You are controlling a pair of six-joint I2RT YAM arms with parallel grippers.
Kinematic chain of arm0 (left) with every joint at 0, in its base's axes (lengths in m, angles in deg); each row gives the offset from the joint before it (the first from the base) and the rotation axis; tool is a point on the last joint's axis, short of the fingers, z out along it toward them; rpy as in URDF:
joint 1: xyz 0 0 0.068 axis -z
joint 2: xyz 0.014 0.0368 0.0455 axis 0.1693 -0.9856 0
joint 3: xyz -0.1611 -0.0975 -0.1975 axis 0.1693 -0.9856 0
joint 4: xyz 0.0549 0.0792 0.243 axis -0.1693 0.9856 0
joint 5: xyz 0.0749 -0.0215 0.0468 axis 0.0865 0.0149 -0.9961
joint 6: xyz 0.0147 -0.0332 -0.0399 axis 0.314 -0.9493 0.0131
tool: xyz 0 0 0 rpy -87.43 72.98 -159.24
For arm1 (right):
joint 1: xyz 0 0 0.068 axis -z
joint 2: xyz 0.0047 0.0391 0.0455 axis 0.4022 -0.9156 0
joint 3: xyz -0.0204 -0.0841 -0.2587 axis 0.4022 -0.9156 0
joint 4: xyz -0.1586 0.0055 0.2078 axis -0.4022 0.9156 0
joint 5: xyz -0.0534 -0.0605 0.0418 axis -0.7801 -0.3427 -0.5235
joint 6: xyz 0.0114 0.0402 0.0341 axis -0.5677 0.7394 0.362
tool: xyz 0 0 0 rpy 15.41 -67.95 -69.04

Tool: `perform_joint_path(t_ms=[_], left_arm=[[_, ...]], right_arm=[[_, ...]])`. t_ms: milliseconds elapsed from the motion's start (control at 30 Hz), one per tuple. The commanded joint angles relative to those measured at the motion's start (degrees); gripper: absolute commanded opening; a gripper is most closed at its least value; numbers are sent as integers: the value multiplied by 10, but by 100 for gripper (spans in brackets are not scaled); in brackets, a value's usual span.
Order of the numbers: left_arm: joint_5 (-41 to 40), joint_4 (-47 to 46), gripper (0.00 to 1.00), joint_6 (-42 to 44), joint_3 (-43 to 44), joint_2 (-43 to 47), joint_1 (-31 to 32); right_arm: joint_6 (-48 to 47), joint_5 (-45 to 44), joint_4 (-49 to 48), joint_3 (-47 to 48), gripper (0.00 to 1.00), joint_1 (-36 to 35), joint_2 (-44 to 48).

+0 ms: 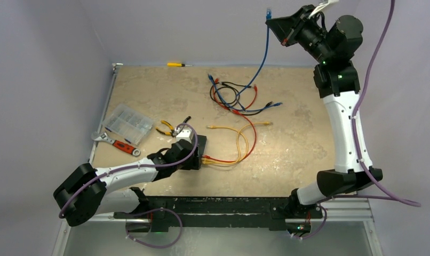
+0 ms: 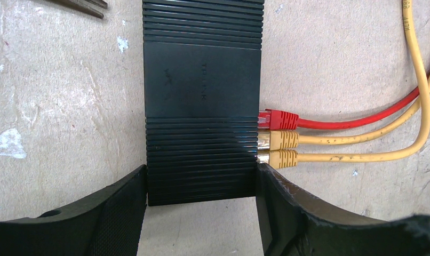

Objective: Pull the plug from the switch port
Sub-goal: Place the connector at the center of the board.

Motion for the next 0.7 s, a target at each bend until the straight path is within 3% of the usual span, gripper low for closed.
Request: perform_joint_path(t_ms=[0,300,667], left_arm=[[18,79,0,-14,-23,-19,4],[17,80,0,-16,-24,-20,6],[15,80,0,-15,-21,-25,7]], right_arm=[[-35,-103,44,22,0,0,-23],[-64,-172,89,23,0,-1,-118],[-47,-83,82,72,0,0,-246]])
